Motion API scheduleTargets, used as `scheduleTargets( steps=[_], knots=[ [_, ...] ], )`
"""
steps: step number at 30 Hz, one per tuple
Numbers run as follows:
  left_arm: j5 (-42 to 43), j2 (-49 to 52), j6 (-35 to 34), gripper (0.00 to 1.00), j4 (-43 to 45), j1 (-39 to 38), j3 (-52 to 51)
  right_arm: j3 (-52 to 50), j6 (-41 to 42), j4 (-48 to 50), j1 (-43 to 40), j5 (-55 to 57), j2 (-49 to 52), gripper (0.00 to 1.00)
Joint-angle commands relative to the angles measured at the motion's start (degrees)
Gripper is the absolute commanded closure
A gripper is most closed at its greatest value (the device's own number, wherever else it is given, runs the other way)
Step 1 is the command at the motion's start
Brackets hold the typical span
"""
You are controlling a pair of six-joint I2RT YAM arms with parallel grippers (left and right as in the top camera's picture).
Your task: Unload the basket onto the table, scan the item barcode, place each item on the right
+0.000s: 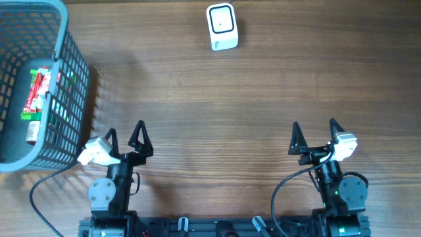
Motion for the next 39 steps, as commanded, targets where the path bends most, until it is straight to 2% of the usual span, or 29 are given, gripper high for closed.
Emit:
scheduleTargets(
  steps=[1, 18, 20, 22, 25, 28, 31, 35, 39],
  knots=[
    [0.7, -0.4, 0.0, 0.0, -0.2, -0.2, -0.2, 0.0, 0.7, 0.1, 0.2, 0.2, 0.3, 0.0],
    [1.4, -0.4, 0.0, 0.0, 0.1, -0.2, -0.2, 0.0, 0.7, 0.1, 0.2, 0.2, 0.3, 0.0],
    [6.0, -0.4, 0.1, 0.0, -1.0, -0.2, 0.6, 0.0, 0.7, 0.1, 0.2, 0.1, 0.3, 0.0],
    [9.6, -0.4, 0.0, 0.0, -6.6, -0.3, 4.4, 0.0, 0.7, 0.1, 0.2, 0.2, 0.3, 0.0],
    [9.4, 1.2, 0.1, 0.01, -19.9, -0.3, 13.7, 0.0, 0.7, 0.1, 0.2, 0.1, 0.3, 0.0],
    [9.4, 5.8, 0.0, 0.0, -29.5, -0.3, 24.2, 0.0, 0.7, 0.1, 0.2, 0.2, 0.3, 0.0],
    [8.9, 16.3, 0.3, 0.01, -41.3, -0.3, 39.0, 0.0, 0.7, 0.1, 0.2, 0.2, 0.3, 0.0],
    [7.5, 34.4, 5.6, 0.0, -59.4, -0.3, 61.0, 0.0, 0.7, 0.1, 0.2, 0.1, 0.3, 0.0],
    [3.0, 53.5, 9.2, 0.0, -78.9, -0.3, 87.9, 0.0, 0.7, 0.1, 0.2, 0.2, 0.3, 0.0]
  ],
)
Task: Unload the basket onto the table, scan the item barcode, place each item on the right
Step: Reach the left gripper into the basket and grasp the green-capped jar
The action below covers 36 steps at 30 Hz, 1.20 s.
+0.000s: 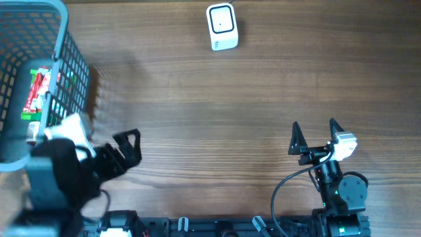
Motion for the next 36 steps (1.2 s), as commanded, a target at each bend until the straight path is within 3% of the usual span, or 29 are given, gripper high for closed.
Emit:
scheduleTargets(
  steps=[1, 4, 9, 13, 14, 17, 23, 33, 36],
  knots=[
    [-5.1, 15.5, 4.4, 0.0, -10.5, -0.2, 22.7, 0.0, 0.7, 0.2, 0.2, 0.1, 0.0, 0.0],
    [-6.5, 24.6, 4.4, 0.0, -11.1, -0.2, 34.6, 0.0, 0.7, 0.2, 0.2, 0.1, 0.0, 0.0],
    [-6.3, 28.9, 4.3, 0.0, -6.0, -0.2, 36.2, 0.0, 0.7, 0.2, 0.2, 0.1, 0.0, 0.0],
    [-16.5, 30.9, 13.1, 0.0, -5.5, 0.2, 36.2, 0.0, 0.7, 0.2, 0.2, 0.2, 0.0, 0.0],
    [-22.0, 31.3, 13.1, 0.0, -5.7, 1.8, 36.2, 0.0, 0.7, 0.2, 0.2, 0.2, 0.0, 0.0],
    [-26.7, 32.1, 16.4, 0.0, -5.7, 7.6, 36.2, 0.0, 0.7, 0.2, 0.2, 0.1, 0.0, 0.0],
    [-27.0, 35.2, 25.7, 0.0, 2.8, 22.7, 36.2, 0.0, 0.7, 0.2, 0.2, 0.1, 0.0, 0.0],
    [-26.8, 48.0, 24.9, 0.0, 2.9, 37.3, 36.2, 0.0, 0.7, 0.2, 0.2, 0.1, 0.0, 0.0],
    [-22.6, 51.0, 25.9, 0.0, 3.0, 40.2, 36.1, 0.0, 0.7, 0.2, 0.2, 0.1, 0.0, 0.0]
  ],
)
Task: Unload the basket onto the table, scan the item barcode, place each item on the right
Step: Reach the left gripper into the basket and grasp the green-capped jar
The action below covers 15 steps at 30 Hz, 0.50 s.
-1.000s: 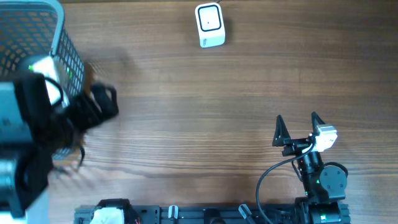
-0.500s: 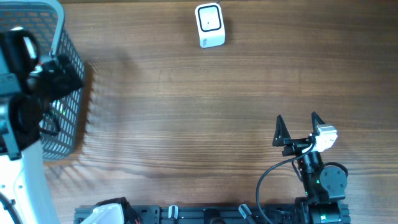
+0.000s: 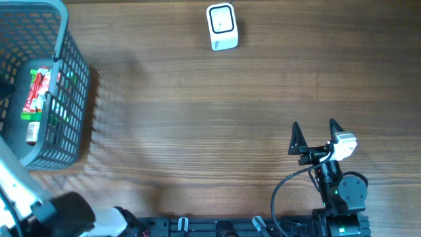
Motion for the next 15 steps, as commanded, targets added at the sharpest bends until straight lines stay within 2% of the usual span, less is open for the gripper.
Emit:
scheduleTargets(
  steps=[1, 5, 10, 12, 15],
  knots=[
    [5.8, 3.1, 3.7, 0.0, -0.2, 3.6, 0.7, 0.0, 0.7, 0.1, 0.2, 0.2, -0.2, 0.0],
    [17.0, 6.6, 12.9, 0.0, -0.3, 5.5, 0.7, 0.0, 0.7, 0.1, 0.2, 0.1, -0.2, 0.0],
    [17.6, 12.7, 15.4, 0.0, -0.2, 6.7, 0.7, 0.0, 0.7, 0.1, 0.2, 0.1, -0.2, 0.0],
    [20.6, 15.8, 20.1, 0.0, -1.5, 6.7, 0.7, 0.0, 0.7, 0.1, 0.2, 0.1, -0.2, 0.0],
    [20.6, 19.8, 22.4, 0.0, -2.4, 6.7, 0.7, 0.0, 0.7, 0.1, 0.2, 0.2, -0.2, 0.0]
  ],
)
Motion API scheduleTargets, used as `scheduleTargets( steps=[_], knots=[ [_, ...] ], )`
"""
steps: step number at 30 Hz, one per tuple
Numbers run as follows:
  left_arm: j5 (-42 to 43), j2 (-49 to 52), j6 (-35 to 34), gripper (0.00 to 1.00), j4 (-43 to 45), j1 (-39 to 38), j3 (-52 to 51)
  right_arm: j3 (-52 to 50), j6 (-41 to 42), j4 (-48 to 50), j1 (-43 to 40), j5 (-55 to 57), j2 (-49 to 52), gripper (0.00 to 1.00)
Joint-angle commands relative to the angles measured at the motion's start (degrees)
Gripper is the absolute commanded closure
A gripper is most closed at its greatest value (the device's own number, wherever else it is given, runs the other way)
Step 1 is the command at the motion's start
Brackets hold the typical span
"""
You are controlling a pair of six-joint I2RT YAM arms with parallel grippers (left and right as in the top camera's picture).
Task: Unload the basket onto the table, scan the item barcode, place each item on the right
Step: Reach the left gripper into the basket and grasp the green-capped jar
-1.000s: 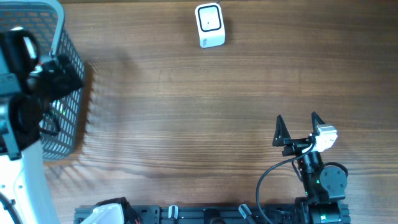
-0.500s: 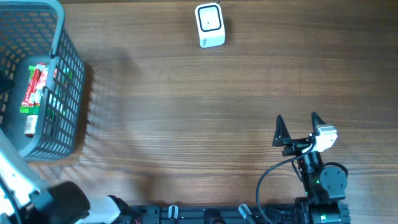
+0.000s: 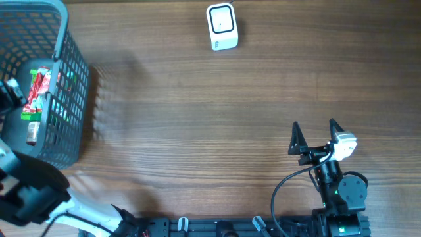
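A red, white and green packaged item (image 3: 36, 92) lies inside the grey-blue mesh basket (image 3: 74, 85) at the table's far left. The white barcode scanner (image 3: 222, 26) stands at the back centre. My left arm reaches over the basket from the left edge. Only a dark part of my left gripper (image 3: 8, 95) shows, just left of the item, and its jaws are cut off by the frame. My right gripper (image 3: 313, 135) rests open near the front right, with nothing between its fingers.
The left arm's black link (image 3: 29, 194) and white link (image 3: 89, 212) cross the front left corner below the basket. The wooden table (image 3: 210, 112) lies between the basket, the scanner and the right arm.
The left gripper's dark tip shows further into the basket, beside the item. The arm's black link now sits higher at the front left. The right arm has not moved.
Both grippers first rested open at the table's front edge. The left arm then stood swung toward the basket's front corner, later mostly out of frame at the left. Now its tip shows over the basket beside the item. The item and scanner have stayed in place.
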Motion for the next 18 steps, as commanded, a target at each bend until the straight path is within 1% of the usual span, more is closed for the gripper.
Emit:
scheduleTargets(
  steps=[1, 8, 13, 15, 18],
  knots=[
    [2.8, 4.7, 5.2, 0.0, -0.8, 0.4, 0.6, 0.0, 0.7, 0.1, 0.2, 0.2, -0.2, 0.0],
    [2.8, 10.8, 5.7, 0.0, -0.4, 0.4, -1.7, 0.0, 0.7, 0.1, 0.2, 0.1, -0.2, 0.0],
    [2.8, 12.2, 6.7, 0.0, 1.5, 0.4, -5.7, 0.0, 0.7, 0.1, 0.2, 0.2, -0.2, 0.01],
    [2.8, 12.9, 8.2, 0.0, 1.6, 0.4, -6.7, 0.0, 0.7, 0.1, 0.2, 0.2, -0.2, 0.0],
    [2.8, 13.2, 8.2, 0.0, 3.5, 0.4, -7.7, 0.0, 0.7, 0.1, 0.2, 0.2, -0.2, 0.0]
  ],
)
